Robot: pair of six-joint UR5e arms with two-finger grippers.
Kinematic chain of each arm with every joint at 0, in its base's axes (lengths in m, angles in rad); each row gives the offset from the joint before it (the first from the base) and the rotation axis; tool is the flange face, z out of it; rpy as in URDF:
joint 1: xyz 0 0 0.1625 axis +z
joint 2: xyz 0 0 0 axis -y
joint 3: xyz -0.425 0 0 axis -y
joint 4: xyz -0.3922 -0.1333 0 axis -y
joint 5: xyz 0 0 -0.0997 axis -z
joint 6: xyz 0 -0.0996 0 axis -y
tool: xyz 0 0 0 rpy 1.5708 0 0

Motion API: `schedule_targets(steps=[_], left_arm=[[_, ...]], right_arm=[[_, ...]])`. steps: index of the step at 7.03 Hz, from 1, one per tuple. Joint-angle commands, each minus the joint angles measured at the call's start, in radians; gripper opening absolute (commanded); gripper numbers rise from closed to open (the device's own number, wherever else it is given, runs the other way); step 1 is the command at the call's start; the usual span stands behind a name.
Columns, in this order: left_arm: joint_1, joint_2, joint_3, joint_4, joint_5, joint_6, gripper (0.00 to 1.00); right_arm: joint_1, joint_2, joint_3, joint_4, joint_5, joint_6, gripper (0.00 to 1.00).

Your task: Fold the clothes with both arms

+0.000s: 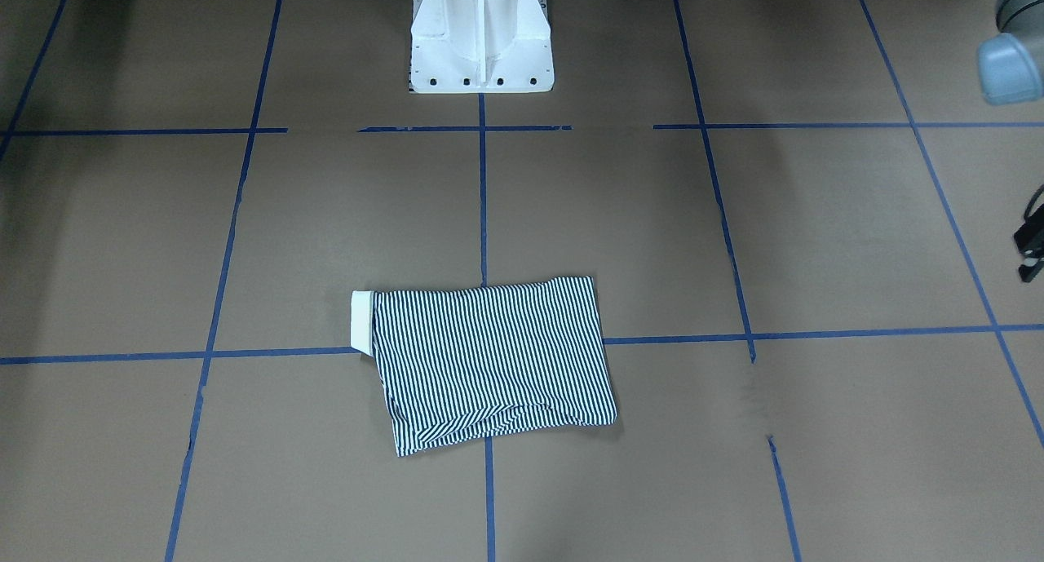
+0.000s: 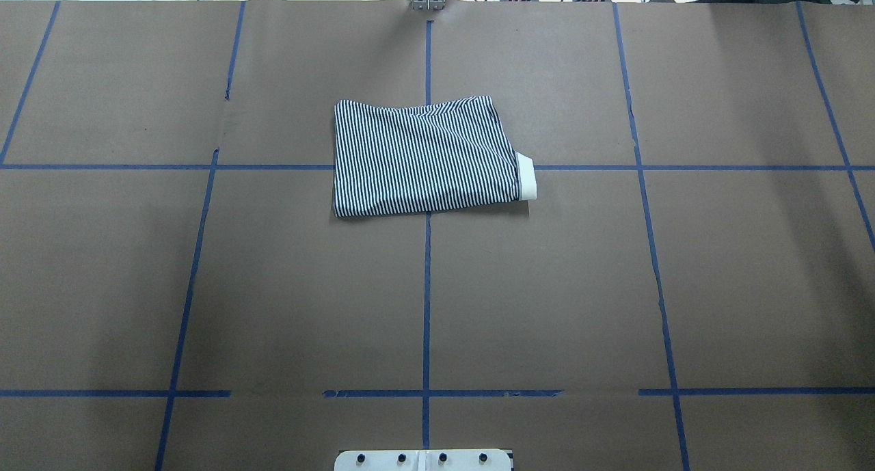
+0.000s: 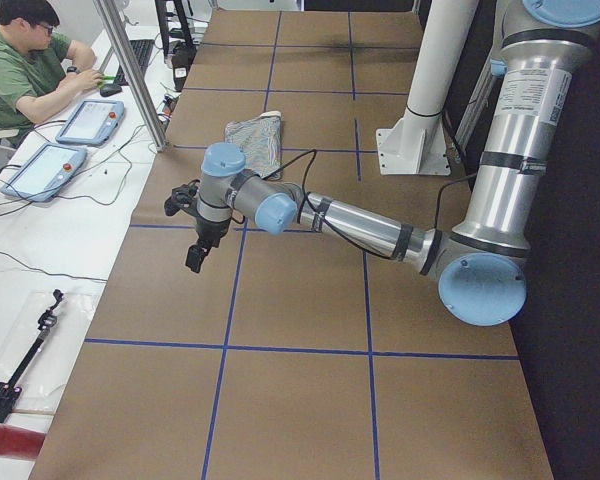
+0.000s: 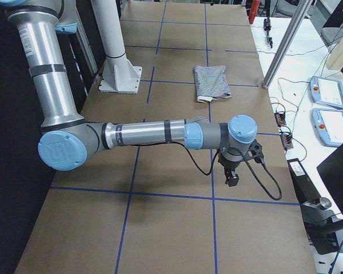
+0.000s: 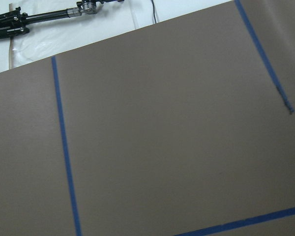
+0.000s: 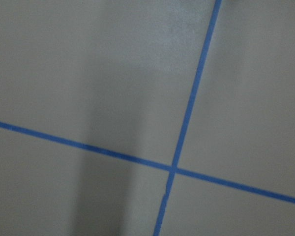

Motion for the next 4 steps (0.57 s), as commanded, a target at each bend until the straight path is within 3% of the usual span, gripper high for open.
schedule_targets(steps=[1,4], left_arm=[[-0.043,0.102,0.000,-0.019,-0.134,0.137,1.00],[-0.038,0.121,0.062,-0.083,-0.136,0.140,1.00]], right_arm=[[0.038,-0.108,0.127,-0.089,-0.031,-0.037,1.00],[0.035,-0.116,0.150,-0.086,-0.029,-0.029,1.00]])
